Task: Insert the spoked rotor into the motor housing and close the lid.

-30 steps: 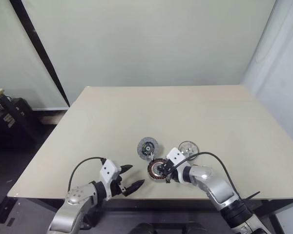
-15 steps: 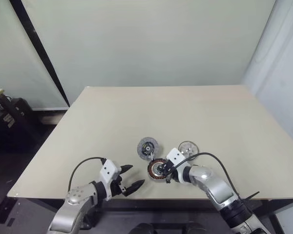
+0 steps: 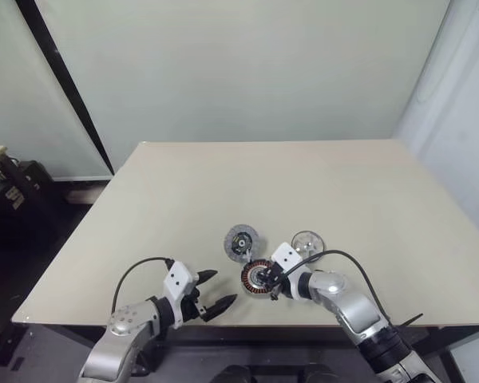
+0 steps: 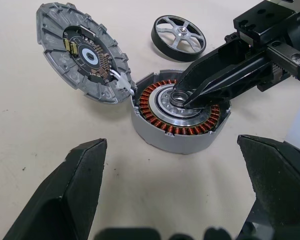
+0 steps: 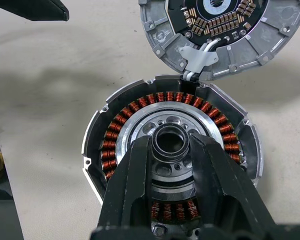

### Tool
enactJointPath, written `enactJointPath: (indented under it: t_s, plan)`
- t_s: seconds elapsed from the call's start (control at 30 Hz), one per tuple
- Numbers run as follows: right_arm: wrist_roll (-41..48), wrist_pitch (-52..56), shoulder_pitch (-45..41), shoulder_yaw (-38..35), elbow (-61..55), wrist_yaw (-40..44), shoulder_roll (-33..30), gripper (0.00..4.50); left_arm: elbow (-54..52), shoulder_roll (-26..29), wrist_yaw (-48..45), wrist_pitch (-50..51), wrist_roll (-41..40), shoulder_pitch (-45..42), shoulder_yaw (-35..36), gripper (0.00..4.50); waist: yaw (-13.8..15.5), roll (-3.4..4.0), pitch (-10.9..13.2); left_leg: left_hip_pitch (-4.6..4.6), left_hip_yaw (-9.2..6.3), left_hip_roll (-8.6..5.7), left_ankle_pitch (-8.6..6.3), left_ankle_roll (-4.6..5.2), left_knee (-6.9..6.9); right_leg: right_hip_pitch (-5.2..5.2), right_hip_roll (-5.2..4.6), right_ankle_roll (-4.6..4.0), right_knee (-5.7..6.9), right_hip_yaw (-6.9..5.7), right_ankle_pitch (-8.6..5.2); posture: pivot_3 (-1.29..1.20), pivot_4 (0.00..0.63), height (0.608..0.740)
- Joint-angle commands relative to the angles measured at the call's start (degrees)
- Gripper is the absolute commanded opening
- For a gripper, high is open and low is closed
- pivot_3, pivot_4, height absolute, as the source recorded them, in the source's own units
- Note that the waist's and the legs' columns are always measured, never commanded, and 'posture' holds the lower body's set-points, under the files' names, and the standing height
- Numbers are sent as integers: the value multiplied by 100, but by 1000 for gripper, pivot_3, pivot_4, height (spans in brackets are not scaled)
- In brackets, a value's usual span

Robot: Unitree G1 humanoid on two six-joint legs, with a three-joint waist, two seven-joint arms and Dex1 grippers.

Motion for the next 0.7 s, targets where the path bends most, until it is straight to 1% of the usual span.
enactJointPath:
  t_s: [0.03,0.37,0.43,0.47,0.6,0.63,0.67,0.7]
  plan:
    - [-3,15,-35,28,-78,53,12,797,-79,-8,3,-104,41,-94,19,4500,0,0,0,0,0,0,0,0,0,0,0,0,0,0,0,0,0,740]
    - [-12,23,-22,60,-49,68,16,797,-63,-8,3,-114,45,-102,22,4500,0,0,0,2,0,0,0,0,0,1,0,0,0,0,0,0,0,740]
    - [-8,40,-23,66,-48,79,16,1537,-57,-5,6,-116,50,-103,25,4500,0,0,0,3,0,0,0,0,0,1,0,0,0,0,0,0,0,740]
    - [-7,39,-23,67,-47,81,18,1798,-53,-3,7,-118,53,-102,26,4500,0,0,-1,3,0,0,0,0,0,1,0,0,0,0,0,0,0,740]
    - [16,33,-17,25,-76,79,42,3123,-44,3,3,-123,66,-100,21,4500,0,0,-1,5,1,1,0,0,0,2,0,0,0,0,0,0,0,740]
    - [25,48,-19,13,-97,82,48,3529,-43,1,3,-124,71,-99,19,4500,3,0,-1,5,1,1,0,0,1,3,0,0,0,0,0,0,0,740]
    - [50,64,-19,-6,-147,97,54,3806,-44,-2,3,-124,75,-100,16,4500,5,0,-1,5,1,1,0,0,1,4,0,0,0,0,0,0,0,740]
    - [71,79,-17,-25,-191,107,64,3806,-44,-4,2,-124,79,-101,16,4500,5,0,-1,6,0,0,0,0,3,3,0,0,0,0,0,0,0,740]
